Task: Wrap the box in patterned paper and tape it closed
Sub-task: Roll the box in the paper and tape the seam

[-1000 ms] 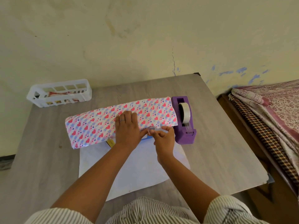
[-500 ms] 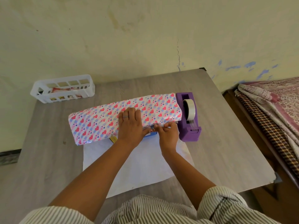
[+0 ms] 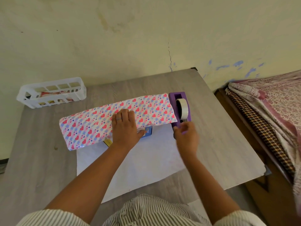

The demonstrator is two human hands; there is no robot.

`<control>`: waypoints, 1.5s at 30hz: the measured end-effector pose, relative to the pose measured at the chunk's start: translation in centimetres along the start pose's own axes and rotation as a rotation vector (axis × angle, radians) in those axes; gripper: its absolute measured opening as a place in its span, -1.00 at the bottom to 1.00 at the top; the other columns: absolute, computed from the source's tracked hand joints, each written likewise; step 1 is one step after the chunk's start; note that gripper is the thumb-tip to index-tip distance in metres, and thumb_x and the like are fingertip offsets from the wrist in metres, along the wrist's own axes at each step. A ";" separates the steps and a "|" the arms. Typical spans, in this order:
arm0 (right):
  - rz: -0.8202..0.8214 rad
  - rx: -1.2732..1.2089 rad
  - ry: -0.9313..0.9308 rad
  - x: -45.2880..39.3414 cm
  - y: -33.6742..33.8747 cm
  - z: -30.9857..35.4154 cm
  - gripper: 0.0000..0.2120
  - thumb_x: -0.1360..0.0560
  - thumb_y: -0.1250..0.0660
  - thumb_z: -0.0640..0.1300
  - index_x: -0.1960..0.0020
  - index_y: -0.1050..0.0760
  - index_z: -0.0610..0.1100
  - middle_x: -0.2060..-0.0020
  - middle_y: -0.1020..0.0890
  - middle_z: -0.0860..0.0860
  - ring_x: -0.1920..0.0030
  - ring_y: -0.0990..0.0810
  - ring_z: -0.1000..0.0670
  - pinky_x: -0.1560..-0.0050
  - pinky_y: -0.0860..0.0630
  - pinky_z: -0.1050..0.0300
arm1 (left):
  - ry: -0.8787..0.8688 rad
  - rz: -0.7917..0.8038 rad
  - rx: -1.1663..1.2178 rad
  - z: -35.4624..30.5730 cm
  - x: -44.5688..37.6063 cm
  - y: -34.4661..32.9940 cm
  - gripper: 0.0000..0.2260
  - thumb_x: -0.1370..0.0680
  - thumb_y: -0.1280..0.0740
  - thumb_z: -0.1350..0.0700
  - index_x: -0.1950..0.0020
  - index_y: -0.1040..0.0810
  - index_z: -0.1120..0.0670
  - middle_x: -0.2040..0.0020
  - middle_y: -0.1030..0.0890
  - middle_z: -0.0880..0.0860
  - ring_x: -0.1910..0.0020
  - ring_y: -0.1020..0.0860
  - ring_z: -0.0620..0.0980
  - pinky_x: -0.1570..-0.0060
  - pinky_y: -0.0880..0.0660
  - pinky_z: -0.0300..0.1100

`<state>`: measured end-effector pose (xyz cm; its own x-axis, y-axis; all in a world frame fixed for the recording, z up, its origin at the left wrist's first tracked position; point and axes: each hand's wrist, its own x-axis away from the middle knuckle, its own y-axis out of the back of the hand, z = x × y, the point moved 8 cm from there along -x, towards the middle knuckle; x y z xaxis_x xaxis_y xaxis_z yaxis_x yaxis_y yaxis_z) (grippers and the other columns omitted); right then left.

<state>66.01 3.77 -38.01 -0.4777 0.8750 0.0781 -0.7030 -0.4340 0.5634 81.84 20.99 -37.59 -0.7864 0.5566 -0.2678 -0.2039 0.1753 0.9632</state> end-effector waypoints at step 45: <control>-0.052 -0.047 -0.221 -3.9 1.1 -5.8 -0.87 -0.47 -0.33 -0.24 0.25 -0.55 -0.24 0.28 -0.61 -0.13 0.35 -0.50 -0.02 0.37 -0.44 0.12 | 0.011 -0.058 0.025 -0.4 -0.4 0.1 -0.31 -0.35 -0.20 -0.34 -0.17 -0.41 0.23 -0.11 -0.50 0.26 -0.09 -0.50 0.28 -0.16 -0.43 0.17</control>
<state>64.04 -1.31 -42.44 -0.3167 0.9200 0.2308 -0.7499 -0.3919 0.5330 81.94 20.45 -37.36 -0.7798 0.5362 -0.3232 -0.2350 0.2278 0.9449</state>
